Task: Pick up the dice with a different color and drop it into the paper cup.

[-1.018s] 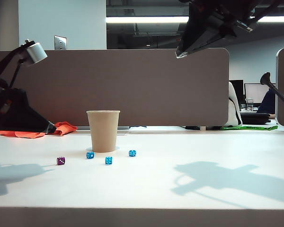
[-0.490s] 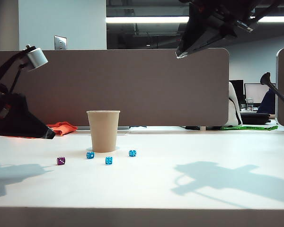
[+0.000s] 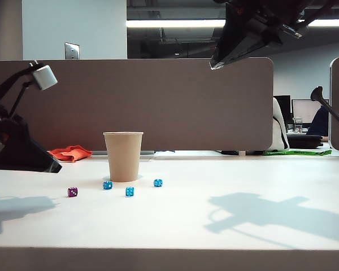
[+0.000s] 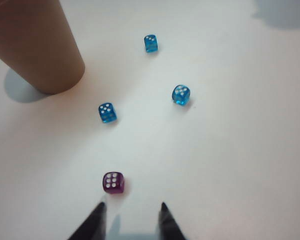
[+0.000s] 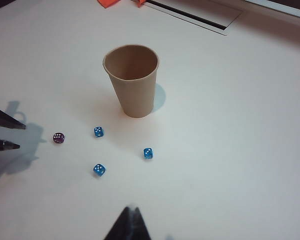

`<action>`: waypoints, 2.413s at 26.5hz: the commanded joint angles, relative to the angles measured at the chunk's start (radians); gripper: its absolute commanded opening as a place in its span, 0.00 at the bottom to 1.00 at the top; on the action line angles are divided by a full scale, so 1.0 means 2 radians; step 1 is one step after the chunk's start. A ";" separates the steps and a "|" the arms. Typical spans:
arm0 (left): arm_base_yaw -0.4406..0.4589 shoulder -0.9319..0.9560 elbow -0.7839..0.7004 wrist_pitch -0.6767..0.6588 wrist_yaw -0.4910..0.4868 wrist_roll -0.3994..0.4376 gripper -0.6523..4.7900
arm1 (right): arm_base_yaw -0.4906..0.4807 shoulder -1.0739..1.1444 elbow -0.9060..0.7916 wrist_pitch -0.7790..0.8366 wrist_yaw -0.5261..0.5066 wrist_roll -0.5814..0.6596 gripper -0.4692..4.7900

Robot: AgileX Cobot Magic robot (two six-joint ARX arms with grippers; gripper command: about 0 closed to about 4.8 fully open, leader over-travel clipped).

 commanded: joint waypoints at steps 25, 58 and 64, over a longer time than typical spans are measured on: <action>-0.001 0.095 0.039 0.061 -0.014 0.018 0.37 | 0.000 -0.001 0.001 0.004 0.001 0.002 0.08; -0.001 0.145 0.044 0.095 -0.001 0.018 0.37 | 0.000 -0.001 0.001 0.004 0.001 0.002 0.08; -0.001 0.155 0.056 0.096 -0.002 0.017 0.37 | 0.000 -0.001 0.001 0.004 0.001 0.002 0.08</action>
